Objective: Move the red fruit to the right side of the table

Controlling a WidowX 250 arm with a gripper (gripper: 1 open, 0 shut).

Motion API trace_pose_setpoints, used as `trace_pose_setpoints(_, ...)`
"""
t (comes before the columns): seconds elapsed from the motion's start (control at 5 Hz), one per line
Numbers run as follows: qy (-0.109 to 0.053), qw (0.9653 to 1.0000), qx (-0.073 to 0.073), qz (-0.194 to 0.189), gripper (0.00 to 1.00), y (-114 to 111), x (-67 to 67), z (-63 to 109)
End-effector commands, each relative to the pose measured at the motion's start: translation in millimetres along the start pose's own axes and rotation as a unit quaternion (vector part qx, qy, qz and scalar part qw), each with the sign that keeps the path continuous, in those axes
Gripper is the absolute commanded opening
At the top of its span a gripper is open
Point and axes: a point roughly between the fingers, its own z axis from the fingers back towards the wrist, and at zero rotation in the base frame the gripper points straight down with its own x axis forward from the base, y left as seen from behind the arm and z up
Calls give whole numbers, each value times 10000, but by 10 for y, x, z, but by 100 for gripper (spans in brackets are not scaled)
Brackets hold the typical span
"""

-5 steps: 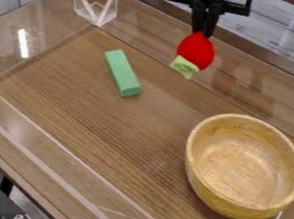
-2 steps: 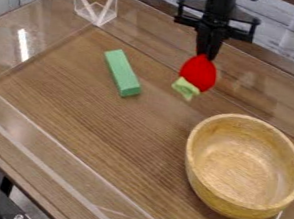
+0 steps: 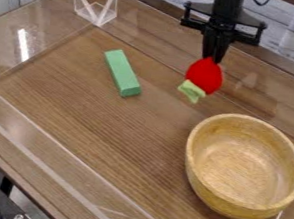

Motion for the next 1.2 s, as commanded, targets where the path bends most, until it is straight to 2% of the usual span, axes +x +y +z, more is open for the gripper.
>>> trace_pose_setpoints(0.0, -291, 9996, -41, -37, 0, -62, 55, 211)
trace_pose_setpoints(0.4, -291, 9992, 1, 281, 0, 0, 63, 120)
trace_pose_setpoints(0.8, -437, 9988, -184, 129, 0, -352, -49, 85)
trace_pose_setpoints(1.0, -458, 9986, -259, 73, 0, -484, -93, 52)
